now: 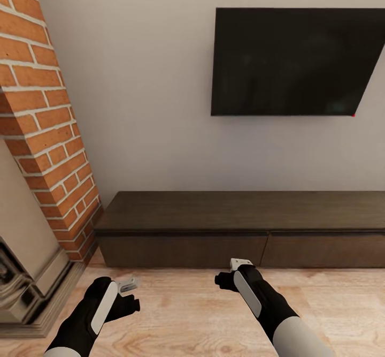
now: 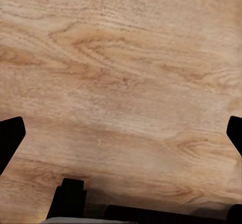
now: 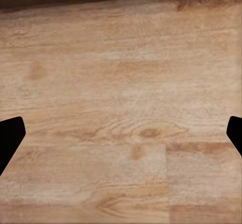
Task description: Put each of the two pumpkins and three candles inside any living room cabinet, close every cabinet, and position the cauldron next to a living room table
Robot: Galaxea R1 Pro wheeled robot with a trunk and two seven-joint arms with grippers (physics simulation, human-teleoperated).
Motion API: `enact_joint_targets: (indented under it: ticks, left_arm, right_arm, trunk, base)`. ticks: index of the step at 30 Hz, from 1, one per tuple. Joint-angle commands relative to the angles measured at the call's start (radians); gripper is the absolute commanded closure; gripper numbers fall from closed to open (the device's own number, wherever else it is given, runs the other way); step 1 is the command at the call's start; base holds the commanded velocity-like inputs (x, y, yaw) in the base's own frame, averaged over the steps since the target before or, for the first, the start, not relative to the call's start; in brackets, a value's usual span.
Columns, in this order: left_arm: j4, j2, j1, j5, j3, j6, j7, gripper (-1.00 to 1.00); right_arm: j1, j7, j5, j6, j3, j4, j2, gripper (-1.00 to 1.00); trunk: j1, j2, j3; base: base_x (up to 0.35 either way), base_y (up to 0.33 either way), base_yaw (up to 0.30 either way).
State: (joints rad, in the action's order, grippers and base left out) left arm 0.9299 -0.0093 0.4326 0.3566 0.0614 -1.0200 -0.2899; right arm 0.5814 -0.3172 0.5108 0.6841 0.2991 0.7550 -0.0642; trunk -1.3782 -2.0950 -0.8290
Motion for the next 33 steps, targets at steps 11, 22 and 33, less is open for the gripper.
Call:
enact_joint_targets:
  ticks: [11, 22, 33]
  left_arm:
    - [-0.002, 0.003, 0.000, 0.002, 0.003, 0.000, 0.000, -1.00]
    - [-0.015, 0.003, 0.000, 0.002, 0.003, 0.001, 0.000, -1.00]
    - [-0.016, 0.003, 0.000, 0.002, 0.004, 0.001, 0.001, -1.00]
  right_arm:
    - [0.000, 0.001, 0.000, -0.002, 0.000, 0.001, 0.001, -1.00]
    - [0.000, 0.001, 0.000, -0.002, -0.002, 0.000, 0.001, -1.00]
    - [0.000, 0.003, 0.000, -0.002, -0.002, -0.003, 0.001, -1.00]
  trunk:
    - [0.042, 0.077, 0.031]
    - [0.084, 0.154, 0.066]
    - [0.127, 0.231, 0.100]
  base:
    - [0.000, 0.000, 0.000]
    - [0.000, 0.000, 0.000]
    - [0.000, 0.000, 0.000]
